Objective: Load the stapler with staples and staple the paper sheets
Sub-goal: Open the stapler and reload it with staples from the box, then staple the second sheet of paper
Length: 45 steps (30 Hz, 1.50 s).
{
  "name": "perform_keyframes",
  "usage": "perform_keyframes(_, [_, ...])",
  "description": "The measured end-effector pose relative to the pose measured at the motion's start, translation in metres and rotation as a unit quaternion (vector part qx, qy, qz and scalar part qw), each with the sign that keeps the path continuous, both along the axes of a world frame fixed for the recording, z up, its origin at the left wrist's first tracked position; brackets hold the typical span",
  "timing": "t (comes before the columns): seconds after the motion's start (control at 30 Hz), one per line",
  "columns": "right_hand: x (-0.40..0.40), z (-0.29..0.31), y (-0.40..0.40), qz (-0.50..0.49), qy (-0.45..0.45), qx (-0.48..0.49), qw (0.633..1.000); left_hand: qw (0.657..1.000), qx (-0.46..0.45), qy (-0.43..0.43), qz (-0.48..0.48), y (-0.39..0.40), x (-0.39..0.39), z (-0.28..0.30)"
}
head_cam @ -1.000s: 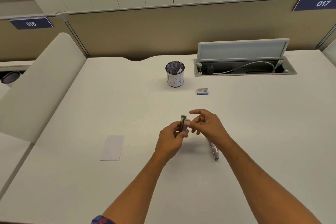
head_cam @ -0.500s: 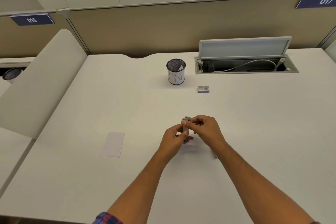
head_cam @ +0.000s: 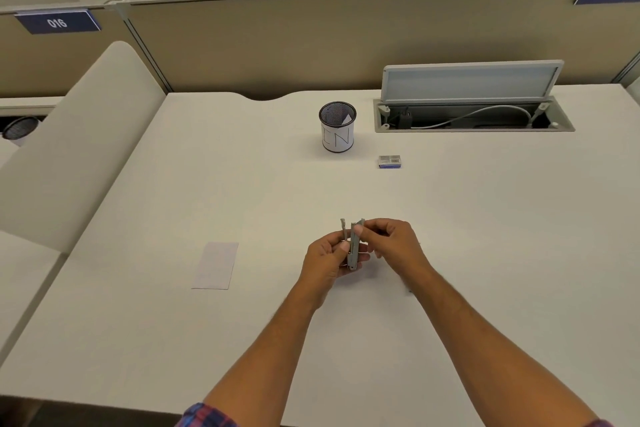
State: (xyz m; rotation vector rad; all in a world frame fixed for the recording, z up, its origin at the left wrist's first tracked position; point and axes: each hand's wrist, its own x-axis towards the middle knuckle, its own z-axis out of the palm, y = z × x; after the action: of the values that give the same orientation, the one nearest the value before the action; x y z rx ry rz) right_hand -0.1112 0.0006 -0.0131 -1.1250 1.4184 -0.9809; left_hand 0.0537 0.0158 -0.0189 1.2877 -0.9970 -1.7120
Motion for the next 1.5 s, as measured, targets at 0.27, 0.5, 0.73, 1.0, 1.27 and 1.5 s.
perform_keyframes(0.27, [0.002, -0.001, 0.004, 0.016, -0.015, 0.014, 1.0, 0.999, -0.006, -0.048, 0.0, 0.002, -0.001, 0.005])
perform_keyframes(0.5, [0.013, -0.001, 0.008, 0.024, -0.009, 0.015, 1.0, 0.996, -0.02, -0.089, 0.011, 0.005, 0.002, 0.003])
perform_keyframes(0.73, [0.03, -0.005, 0.009, 0.012, 0.056, 0.023, 0.998, 0.975, -0.072, -0.212, 0.005, 0.003, 0.021, 0.003])
perform_keyframes(1.0, [0.048, -0.004, 0.006, 0.044, 0.09, 0.02, 0.995, 0.896, -0.166, -0.403, 0.083, -0.003, 0.064, 0.004])
perform_keyframes(1.27, [0.047, -0.008, 0.008, 0.058, 0.083, 0.023, 0.995, 0.782, -0.152, -0.58, 0.173, -0.004, 0.134, 0.008])
perform_keyframes(1.5, [0.046, -0.011, 0.01, 0.072, 0.072, 0.02, 0.995, 0.745, 0.084, -0.651, 0.124, -0.005, 0.172, 0.003])
